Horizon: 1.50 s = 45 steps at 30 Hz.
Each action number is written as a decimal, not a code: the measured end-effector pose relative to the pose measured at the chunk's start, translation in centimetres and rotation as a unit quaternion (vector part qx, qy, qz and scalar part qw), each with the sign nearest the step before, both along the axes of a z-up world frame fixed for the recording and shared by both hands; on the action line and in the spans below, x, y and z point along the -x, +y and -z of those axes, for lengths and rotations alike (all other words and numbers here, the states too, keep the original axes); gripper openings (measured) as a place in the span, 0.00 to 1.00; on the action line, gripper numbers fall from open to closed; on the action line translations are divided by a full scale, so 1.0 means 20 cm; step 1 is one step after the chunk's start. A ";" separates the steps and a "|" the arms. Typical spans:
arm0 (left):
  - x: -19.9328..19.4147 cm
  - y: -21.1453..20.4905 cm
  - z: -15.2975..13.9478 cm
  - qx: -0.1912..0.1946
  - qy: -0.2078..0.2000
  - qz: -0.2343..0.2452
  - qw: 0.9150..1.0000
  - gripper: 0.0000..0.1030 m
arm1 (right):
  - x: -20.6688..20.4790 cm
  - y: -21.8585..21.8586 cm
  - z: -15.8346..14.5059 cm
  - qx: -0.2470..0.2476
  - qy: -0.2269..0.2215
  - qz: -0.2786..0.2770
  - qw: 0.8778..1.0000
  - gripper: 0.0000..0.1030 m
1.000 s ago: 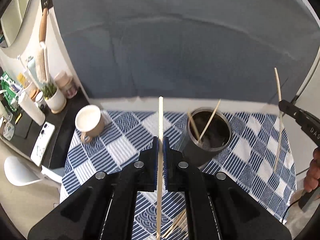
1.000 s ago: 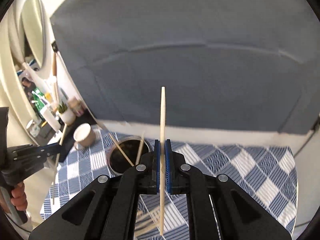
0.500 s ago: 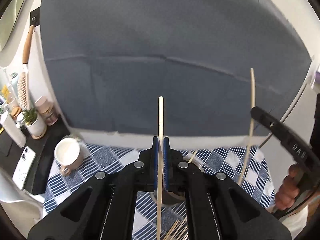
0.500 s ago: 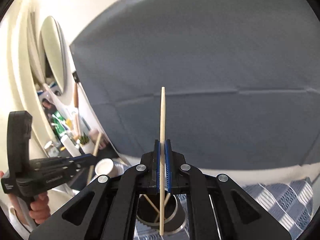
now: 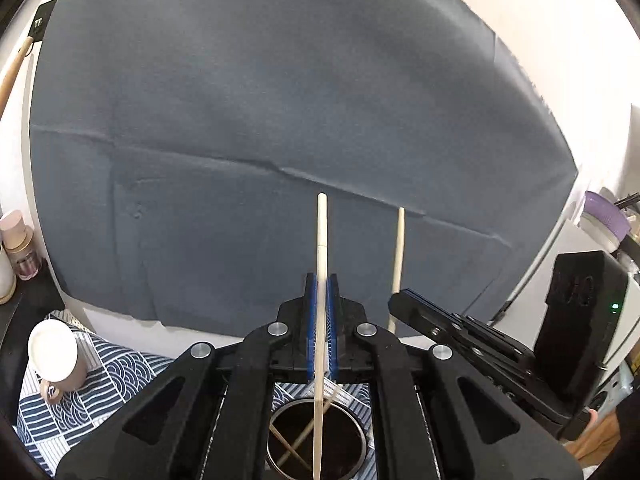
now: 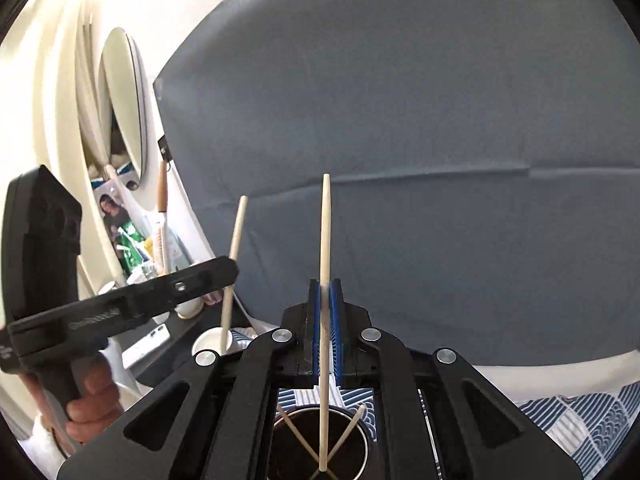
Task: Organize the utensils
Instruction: 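Lower both chopsticks into the black cup and open both tools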
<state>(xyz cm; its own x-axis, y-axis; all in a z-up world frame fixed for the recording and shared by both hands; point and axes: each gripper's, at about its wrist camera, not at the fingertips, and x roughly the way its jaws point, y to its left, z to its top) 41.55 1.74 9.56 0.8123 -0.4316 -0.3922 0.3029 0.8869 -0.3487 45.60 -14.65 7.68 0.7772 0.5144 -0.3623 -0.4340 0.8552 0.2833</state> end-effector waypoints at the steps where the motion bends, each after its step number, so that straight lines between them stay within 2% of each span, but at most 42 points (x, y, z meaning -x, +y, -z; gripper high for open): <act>1: -0.02 -0.01 0.02 0.000 0.003 0.006 1.000 0.05 | -0.01 0.00 0.01 -0.002 0.000 0.001 1.000 0.05; 10: -0.10 -0.10 0.25 -0.015 0.008 0.028 0.999 0.05 | -0.06 0.00 0.21 -0.007 0.031 0.012 0.999 0.05; 16: -0.07 -0.15 0.37 -0.015 0.019 0.033 0.999 0.05 | -0.03 0.03 0.31 0.006 0.056 0.012 0.998 0.05; 22: 0.03 -0.17 0.46 -0.030 0.041 0.026 0.998 0.05 | 0.03 0.07 0.39 0.035 0.081 -0.001 0.996 0.05; 27: 0.11 -0.14 0.50 -0.060 0.062 0.017 0.996 0.05 | 0.08 0.06 0.40 0.054 0.106 -0.015 0.993 0.05; 31: 0.18 -0.15 0.50 -0.091 0.068 0.017 0.993 0.05 | 0.15 0.11 0.40 0.107 0.098 -0.012 0.989 0.03; 37: 0.24 -0.15 0.51 -0.134 0.099 0.012 0.986 0.05 | 0.23 0.12 0.39 0.129 0.095 -0.008 0.987 0.03; 43: 0.27 -0.09 0.49 -0.138 0.119 -0.003 0.983 0.06 | 0.32 0.14 0.35 0.142 0.095 -0.009 0.985 0.04; 45: 0.29 -0.06 0.47 -0.137 0.118 -0.006 0.984 0.12 | 0.34 0.12 0.33 0.144 0.096 -0.005 0.985 0.05</act>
